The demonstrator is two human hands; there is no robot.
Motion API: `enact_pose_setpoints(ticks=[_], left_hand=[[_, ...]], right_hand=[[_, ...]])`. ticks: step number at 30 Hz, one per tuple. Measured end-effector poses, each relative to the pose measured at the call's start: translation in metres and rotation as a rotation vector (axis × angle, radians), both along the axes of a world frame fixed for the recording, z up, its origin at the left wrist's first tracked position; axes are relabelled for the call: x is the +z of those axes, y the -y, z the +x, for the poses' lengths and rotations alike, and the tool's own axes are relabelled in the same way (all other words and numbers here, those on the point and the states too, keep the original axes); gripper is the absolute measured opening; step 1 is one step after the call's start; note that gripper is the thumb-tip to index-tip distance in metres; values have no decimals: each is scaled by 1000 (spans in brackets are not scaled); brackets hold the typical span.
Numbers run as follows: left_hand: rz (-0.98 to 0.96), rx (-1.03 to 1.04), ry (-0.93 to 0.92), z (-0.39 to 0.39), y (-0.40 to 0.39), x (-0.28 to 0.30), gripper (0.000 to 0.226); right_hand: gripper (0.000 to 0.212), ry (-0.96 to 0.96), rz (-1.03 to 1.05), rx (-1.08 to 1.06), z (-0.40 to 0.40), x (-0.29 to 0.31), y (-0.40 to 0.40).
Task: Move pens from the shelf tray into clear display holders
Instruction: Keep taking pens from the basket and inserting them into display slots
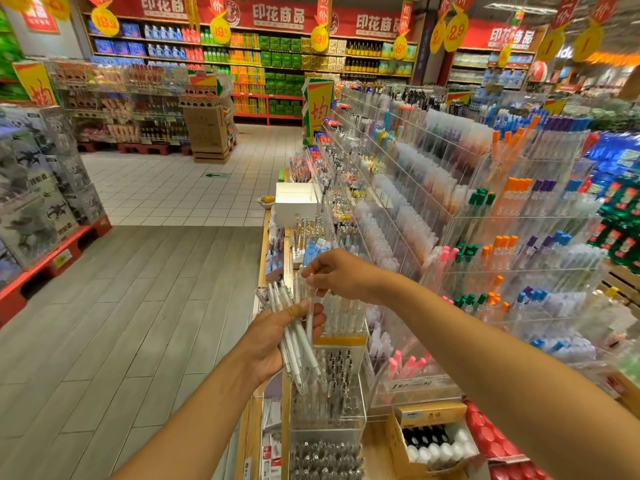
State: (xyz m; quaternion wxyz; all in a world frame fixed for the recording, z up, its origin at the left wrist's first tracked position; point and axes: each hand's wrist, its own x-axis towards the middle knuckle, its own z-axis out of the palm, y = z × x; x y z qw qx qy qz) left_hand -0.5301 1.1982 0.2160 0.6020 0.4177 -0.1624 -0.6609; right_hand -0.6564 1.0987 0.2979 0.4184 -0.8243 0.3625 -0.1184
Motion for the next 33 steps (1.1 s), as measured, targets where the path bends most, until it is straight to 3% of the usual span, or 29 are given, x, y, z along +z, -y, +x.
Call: enact_pose_setpoints(ticks=[4, 7, 13, 27, 33], left_hand=[[9, 21, -9, 2, 1, 2, 41], [73, 90, -34, 6, 2, -2, 22], [226, 193, 17, 15, 2, -18, 12], [198, 77, 4, 14, -5, -10, 6], [181, 41, 92, 12, -8, -8, 19]], right_hand=[[11, -3, 18, -29, -6, 2, 5], [13, 34, 10, -70, -13, 9, 13], [8, -1, -368, -131, -20, 12, 24], [19, -244, -572, -34, -6, -24, 18], [16, -290, -664, -39, 2, -36, 16]])
